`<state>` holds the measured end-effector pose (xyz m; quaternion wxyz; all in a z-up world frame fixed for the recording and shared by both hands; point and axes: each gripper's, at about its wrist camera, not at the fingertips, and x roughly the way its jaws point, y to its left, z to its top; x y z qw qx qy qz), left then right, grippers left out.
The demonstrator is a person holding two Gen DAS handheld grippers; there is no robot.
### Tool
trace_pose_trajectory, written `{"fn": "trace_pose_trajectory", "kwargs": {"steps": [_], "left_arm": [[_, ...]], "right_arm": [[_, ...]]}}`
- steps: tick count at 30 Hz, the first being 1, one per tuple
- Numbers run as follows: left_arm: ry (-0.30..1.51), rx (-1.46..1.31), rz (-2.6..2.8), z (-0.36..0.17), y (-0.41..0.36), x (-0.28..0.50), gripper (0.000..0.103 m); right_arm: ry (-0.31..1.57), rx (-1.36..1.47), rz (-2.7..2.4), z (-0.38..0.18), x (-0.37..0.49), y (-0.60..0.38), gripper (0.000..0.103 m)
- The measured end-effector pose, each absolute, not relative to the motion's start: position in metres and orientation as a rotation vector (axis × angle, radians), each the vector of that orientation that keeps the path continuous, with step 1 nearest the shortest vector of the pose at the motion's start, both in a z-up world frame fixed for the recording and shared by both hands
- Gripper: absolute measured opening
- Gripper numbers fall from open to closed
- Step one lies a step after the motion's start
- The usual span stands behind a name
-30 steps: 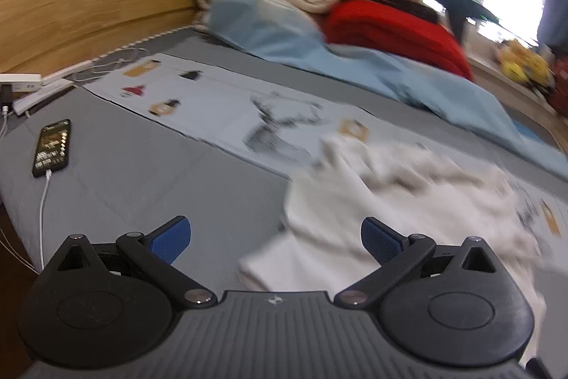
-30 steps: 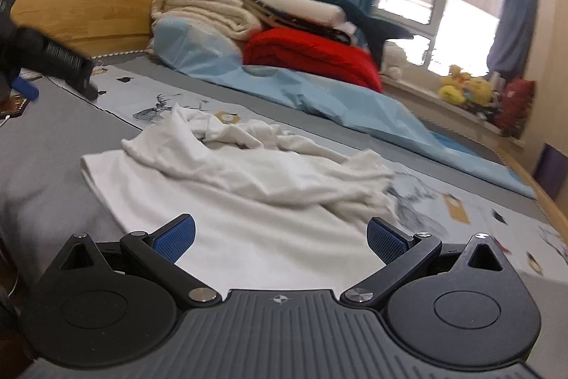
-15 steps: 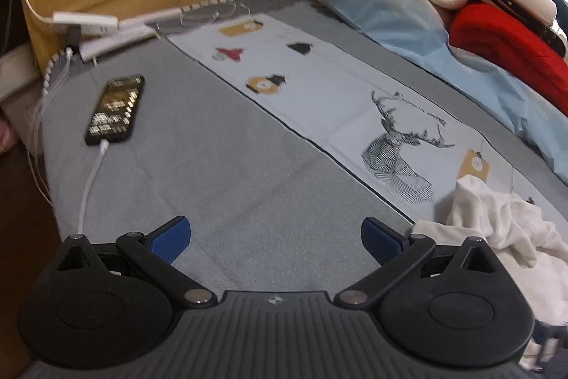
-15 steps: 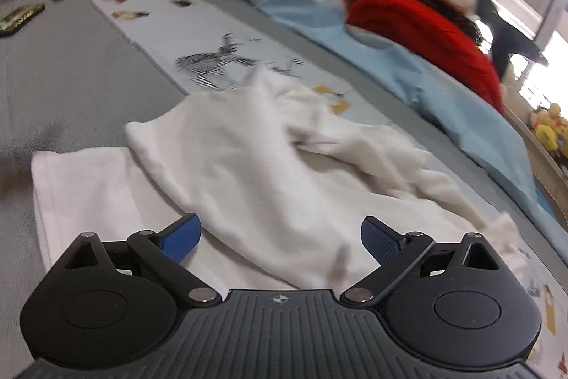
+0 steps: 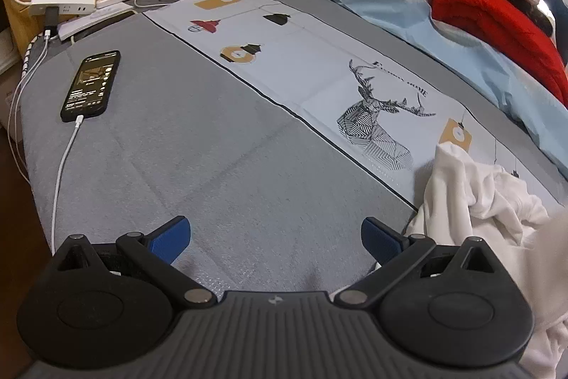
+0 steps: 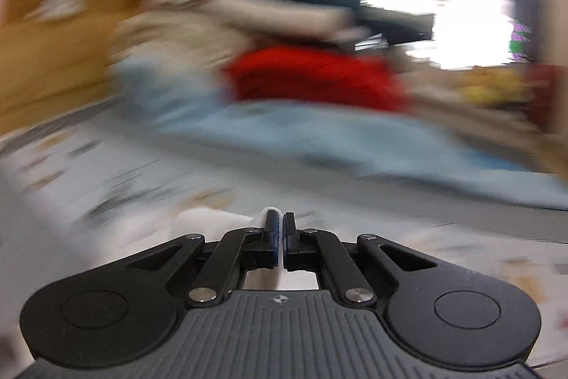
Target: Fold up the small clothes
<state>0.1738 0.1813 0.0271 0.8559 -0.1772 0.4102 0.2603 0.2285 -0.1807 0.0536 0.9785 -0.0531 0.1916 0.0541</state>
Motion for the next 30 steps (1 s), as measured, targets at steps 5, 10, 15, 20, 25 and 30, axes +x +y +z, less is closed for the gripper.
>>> {"fn": "trace_pose_trajectory", "kwargs": {"steps": [5,10,15,20,25,30], "left_arm": [[0.858,-0.341,0.541,0.025,0.17,0.179,0.102],[0.845,-0.303,0.451,0.024,0.138,0.188,0.102],[0.791,-0.241,0.241,0.025,0.077,0.19,0.102],[0.823,-0.17,0.047,0.013,-0.009,0.221,0.102],[0.873,-0.066,-0.164,-0.015,-0.102,0.268,0.102],[0.971,0.011,-0.219,-0.052,-0.145,0.313,0.093]], "right_arm": [[0.425,0.061,-0.75,0.078,0.235,-0.391,0.039],[0.471,0.271,-0.706,0.051,0.163,-0.449,0.055],[0.54,0.482,-0.467,0.01,0.115,-0.408,0.059],[0.679,0.508,-0.236,-0.005,0.13,-0.374,0.059],[0.653,0.409,-0.222,-0.002,0.141,-0.372,0.059],[0.681,0.421,-0.241,-0.009,0.146,-0.383,0.059]]}}
